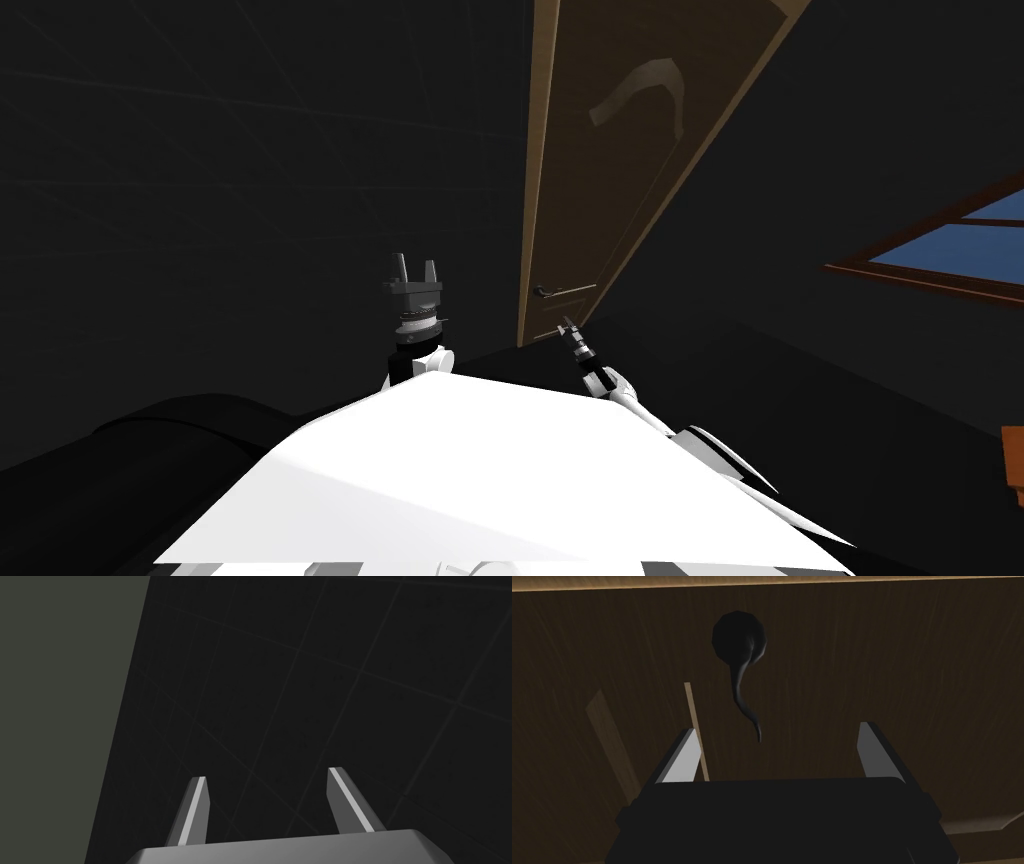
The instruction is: Pull the door open
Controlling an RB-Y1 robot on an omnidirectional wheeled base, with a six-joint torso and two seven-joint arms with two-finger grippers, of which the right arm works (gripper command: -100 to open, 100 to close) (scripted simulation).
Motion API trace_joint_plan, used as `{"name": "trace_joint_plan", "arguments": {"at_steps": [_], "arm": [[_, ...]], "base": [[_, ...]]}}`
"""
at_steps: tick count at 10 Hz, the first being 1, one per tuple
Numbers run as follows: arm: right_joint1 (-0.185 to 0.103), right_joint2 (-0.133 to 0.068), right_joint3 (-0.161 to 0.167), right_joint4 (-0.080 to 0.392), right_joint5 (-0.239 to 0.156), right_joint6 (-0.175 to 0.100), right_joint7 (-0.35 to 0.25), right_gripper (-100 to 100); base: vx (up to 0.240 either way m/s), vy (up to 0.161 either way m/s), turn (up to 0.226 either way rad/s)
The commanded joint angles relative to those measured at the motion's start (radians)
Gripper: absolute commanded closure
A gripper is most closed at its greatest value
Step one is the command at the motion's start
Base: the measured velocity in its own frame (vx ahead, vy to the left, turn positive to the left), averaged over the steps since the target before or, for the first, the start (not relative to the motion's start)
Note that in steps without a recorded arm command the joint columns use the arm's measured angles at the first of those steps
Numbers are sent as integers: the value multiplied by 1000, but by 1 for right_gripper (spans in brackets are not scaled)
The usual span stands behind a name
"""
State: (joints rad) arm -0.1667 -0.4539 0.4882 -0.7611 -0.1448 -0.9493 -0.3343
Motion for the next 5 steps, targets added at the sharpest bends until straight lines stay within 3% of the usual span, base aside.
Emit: {"name": "trace_joint_plan", "arguments": {"at_steps": [1, 5], "arm": [[-16, -14, 13, 43, -6, -16, -13, -100], [-53, -38, 40, 129, -18, -44, -34, -100]], "base": [[131, 43, 1], [93, 43, 3]]}}
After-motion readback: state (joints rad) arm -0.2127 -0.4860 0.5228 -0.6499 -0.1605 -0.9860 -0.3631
